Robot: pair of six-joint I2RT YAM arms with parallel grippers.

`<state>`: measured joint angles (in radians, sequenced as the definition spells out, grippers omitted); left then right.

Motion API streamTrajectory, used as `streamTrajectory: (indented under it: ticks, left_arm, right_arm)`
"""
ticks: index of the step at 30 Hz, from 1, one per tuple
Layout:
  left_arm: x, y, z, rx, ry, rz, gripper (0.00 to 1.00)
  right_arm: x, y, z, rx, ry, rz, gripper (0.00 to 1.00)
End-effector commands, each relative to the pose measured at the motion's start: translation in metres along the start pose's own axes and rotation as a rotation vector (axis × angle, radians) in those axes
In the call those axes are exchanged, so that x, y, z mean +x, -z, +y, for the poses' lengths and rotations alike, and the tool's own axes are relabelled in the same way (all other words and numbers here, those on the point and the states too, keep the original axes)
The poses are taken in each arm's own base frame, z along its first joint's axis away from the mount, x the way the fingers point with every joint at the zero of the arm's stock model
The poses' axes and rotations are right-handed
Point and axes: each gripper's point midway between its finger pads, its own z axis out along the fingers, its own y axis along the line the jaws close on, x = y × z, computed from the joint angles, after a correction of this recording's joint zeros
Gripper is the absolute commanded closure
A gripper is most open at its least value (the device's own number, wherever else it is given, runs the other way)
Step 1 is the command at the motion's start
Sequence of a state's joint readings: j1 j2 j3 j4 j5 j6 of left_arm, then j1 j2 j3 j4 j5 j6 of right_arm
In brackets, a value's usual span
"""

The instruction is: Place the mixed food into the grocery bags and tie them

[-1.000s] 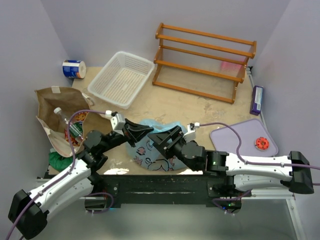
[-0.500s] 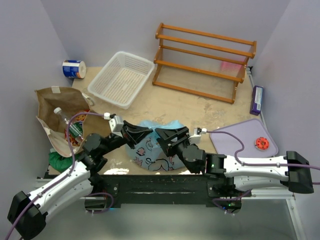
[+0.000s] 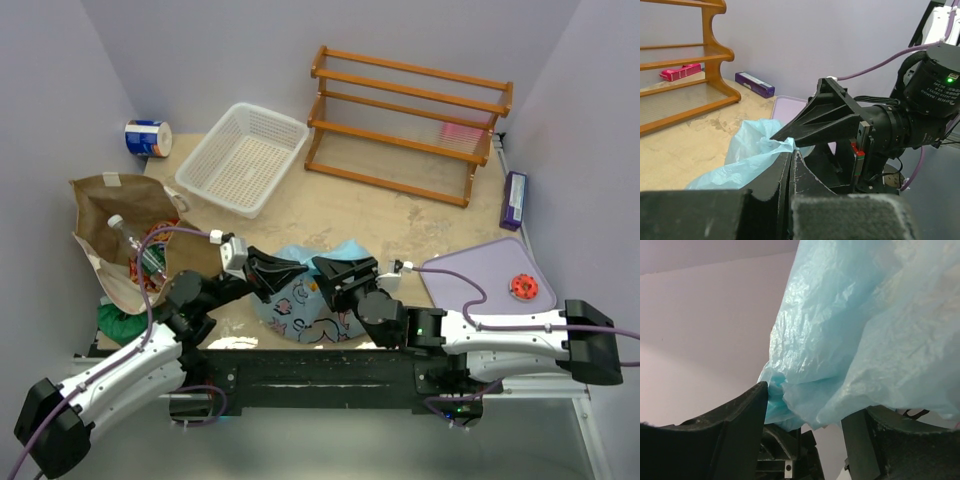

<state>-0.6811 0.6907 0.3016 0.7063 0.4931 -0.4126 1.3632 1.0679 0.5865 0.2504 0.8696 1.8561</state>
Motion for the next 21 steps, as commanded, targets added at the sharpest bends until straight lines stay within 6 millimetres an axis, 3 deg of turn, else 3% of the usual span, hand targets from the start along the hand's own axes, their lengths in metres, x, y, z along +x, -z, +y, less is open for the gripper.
streamTrajectory:
  ticks: [1,11,17,20,21]
  left_arm:
    - [-0.015,-0.003,-0.017,0.081,-0.024,-0.056,1.0]
    - [-0.008,-0.006,-0.033,0.163,-0.025,-0.02,1.0]
    - [0.0,-0.007,-0.038,0.18,-0.019,0.013,1.0]
    - [0.007,-0.007,-0.041,0.194,-0.01,0.035,1.0]
    - [0.008,-0.007,-0.041,0.198,-0.007,0.039,1.0]
  right_arm:
    - [-0.009,-0.005,-0.006,0.004,-0.015,-0.066,0.39]
    - [-0.015,-0.005,-0.019,0.028,-0.005,-0.087,0.42]
    - [-0.017,-0.003,-0.017,0.017,0.008,-0.086,0.51]
    - [-0.019,-0.003,-0.018,0.015,0.017,-0.085,0.58]
    - [-0.018,-0.002,-0.016,0.007,0.008,-0.079,0.65]
